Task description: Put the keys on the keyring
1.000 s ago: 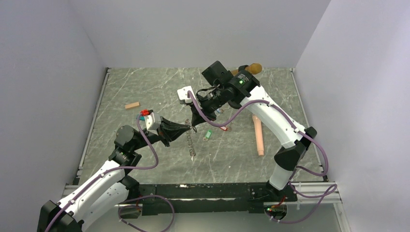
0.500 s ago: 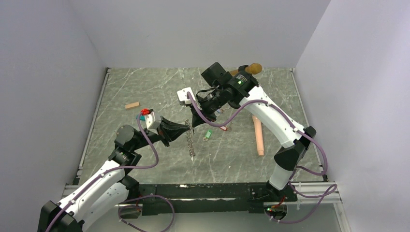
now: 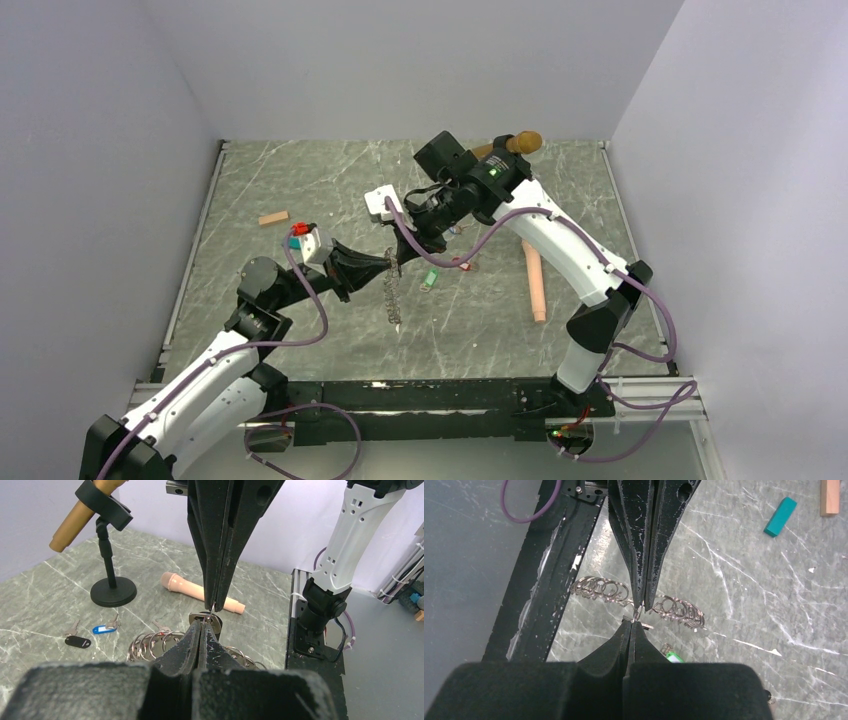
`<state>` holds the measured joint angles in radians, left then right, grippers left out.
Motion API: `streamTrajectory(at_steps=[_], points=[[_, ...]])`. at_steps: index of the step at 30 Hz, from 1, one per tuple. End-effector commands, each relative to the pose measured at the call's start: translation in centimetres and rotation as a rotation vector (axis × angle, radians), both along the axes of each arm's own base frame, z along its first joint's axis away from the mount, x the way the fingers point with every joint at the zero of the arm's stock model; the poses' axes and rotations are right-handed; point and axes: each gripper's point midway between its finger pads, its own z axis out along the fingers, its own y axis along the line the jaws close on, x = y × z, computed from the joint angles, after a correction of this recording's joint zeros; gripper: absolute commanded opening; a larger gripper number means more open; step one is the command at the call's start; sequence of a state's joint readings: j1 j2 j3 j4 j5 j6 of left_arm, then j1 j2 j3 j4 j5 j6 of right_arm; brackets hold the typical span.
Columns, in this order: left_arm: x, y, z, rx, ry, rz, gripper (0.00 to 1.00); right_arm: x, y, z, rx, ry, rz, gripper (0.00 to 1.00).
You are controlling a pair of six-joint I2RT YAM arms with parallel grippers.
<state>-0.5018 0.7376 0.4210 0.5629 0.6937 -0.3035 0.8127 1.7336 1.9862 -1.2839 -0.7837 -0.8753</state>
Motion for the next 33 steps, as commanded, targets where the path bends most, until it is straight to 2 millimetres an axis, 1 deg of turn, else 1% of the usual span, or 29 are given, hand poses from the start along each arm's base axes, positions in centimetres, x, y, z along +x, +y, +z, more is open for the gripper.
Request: streamTrajectory(at_steps=[1, 7, 16, 21, 25, 28, 33], points=[[0.4, 0.3, 2.6, -0.041, -0.050, 0.021, 0.00, -0.9, 0.1, -0.1, -0.005, -0.005, 0.033, 0.00], [0.8, 0.6, 2.5, -0.039, -0.032, 0.042, 0.00, -1.0, 0.1, -0.6, -0.026, -0.023, 0.033, 0.00], [1.1, 1.1, 3.0, -0.073, -0.010, 0.057, 0.00, -0.8, 0.1, -1.5, -0.051, -0.036, 0.023, 0.00], [1.2, 1.3, 3.7, -0.125, 0.012, 0.067, 0.00, -0.8, 0.3, -1.8, -0.049, -0.032, 0.023, 0.00], [1.3, 1.5, 3.9, -0.215, 0.056, 0.071, 0.00, -0.9, 0.6, -2.0, -0.047, -0.021, 0.024, 0.00], [1.3, 1.7, 3.7, -0.281, 0.090, 0.072, 0.00, -0.9, 0.8, -2.0, -0.045, -0.017, 0.023, 0.00], [1.3, 1.9, 3.3, -0.289, 0.088, 0.081, 0.00, -1.0, 1.0, -1.6, -0.033, -0.014, 0.022, 0.00]])
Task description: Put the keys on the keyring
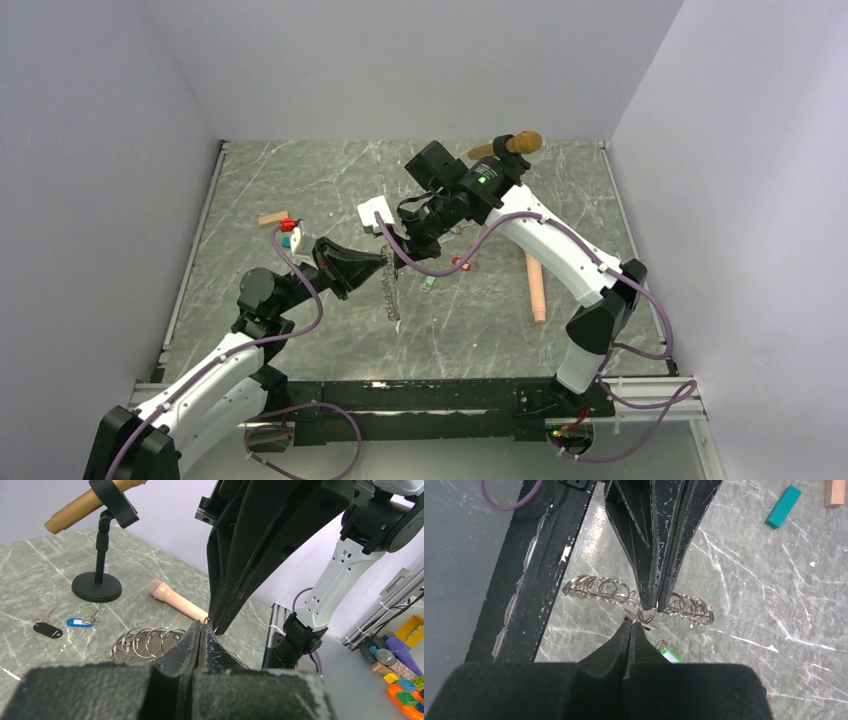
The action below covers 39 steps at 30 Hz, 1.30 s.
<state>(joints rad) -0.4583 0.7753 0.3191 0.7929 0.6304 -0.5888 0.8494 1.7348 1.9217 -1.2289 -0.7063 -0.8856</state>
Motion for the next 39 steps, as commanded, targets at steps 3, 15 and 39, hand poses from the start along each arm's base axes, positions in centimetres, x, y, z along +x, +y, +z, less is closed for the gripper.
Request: streamTrajectory(at_steps=[3, 15, 39], points=[[0.4, 1.2, 3.6, -0.114, -0.095, 0.072, 0.00, -1.5, 0.4, 0.8, 0.019, 0.048, 0.026, 0.02], [-0.4, 0.8, 3.0, -0.063, -0.144, 0.033, 0.00, -1.5, -1.1, 4.1, 0.114, 0.089, 0.039, 0.29], [-1.9, -0.2, 4.1, -0.076, -0.218, -0.094, 0.00, 0.0, 0.1, 3.0, 0.179, 0.297, -0.040, 0.23]])
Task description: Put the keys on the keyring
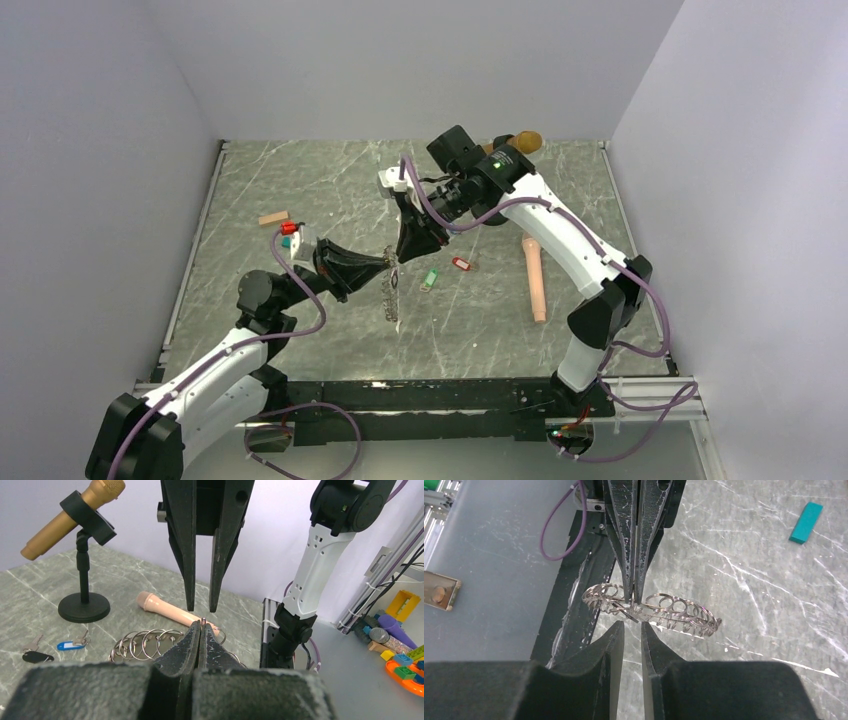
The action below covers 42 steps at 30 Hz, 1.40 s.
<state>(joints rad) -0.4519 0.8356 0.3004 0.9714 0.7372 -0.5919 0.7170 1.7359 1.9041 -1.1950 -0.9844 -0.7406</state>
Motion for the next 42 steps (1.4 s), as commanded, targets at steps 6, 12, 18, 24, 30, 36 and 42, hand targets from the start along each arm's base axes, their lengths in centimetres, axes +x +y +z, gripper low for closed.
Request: streamTrajectory(at_steps=[6, 12, 18, 24, 30, 36, 42], points=[[-0.4, 0.5, 3.5, -0.079, -0.107, 0.006, 0.00, -1.0, 1.2, 0.4, 0.045, 0.035, 0.051, 0.21], [-0.3, 0.5, 3.6, -0.088, -0.103, 0.014, 0.00, -1.3, 1.5, 0.3, 0.046, 0.045, 0.064, 0.20], [-0.2, 0.7, 3.5, -0.091, -0.098, 0.026, 0.00, -1.5, 1.6, 0.3, 0.048, 0.046, 0.070, 0.08], [-0.1, 0.6, 3.3, -0.082, -0.093, 0.026, 0.00, -1.4, 1.6, 0.3, 0.049, 0.043, 0.072, 0.00], [0.2, 0.6, 1.9, 0.037, -0.086, 0.041, 0.26, -1.1, 0.7, -0.5, 0.003, -0.011, 0.068, 0.00], [0.3, 1.5, 1.3, 0.304, -0.169, 0.082, 0.65, 0.3, -1.3, -2.6, -0.128, -0.124, 0.006, 0.00], [0.5, 2.4, 0.3, 0.537, -0.274, 0.057, 0.72, 2.0, -2.9, -3.9, -0.254, -0.190, -0.046, 0.00]])
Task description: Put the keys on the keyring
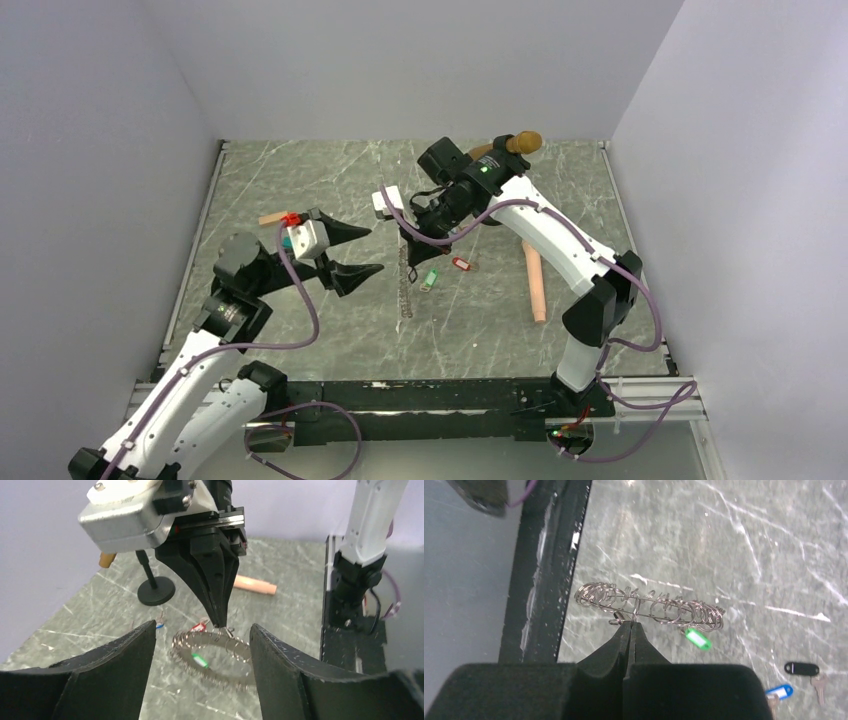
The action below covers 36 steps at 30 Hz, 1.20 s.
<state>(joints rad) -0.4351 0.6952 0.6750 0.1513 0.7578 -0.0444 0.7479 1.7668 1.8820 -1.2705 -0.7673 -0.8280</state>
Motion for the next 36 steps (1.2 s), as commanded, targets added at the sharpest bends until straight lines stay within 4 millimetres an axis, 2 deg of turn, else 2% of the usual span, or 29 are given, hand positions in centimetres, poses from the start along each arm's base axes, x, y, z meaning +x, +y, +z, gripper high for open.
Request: streamTrajectory(at_steps=[1, 7, 14, 23, 36], points=[[-0.3, 0.7, -3.4, 0.235, -0.041, -0.039, 0.72, 0.9, -1.4, 0.7, -0.054, -0.095, -0.025, 0.00], [-0.2, -0.1, -2.6, 0.229, -0.088, -0.094, 0.65, 1.5, -1.5, 0.2, -0.072, -0.089, -0.034, 0.00], [0.7, -2.1, -2.2, 0.190, -0.108, -0.114, 0.58, 1.7, -1.5, 0.2, -0.058, -0.056, -0.034, 0.00], [2.0, -4.9, -3.5, 0.227, -0.062, -0.120, 0.40, 1.5, -1.6, 0.4, -0.038, -0.036, -0.026, 0.00], [3.2, -6.4, -4.4, 0.257, -0.041, -0.092, 0.27, 1.4, -1.7, 0.8, -0.018, -0.022, -0.021, 0.00]])
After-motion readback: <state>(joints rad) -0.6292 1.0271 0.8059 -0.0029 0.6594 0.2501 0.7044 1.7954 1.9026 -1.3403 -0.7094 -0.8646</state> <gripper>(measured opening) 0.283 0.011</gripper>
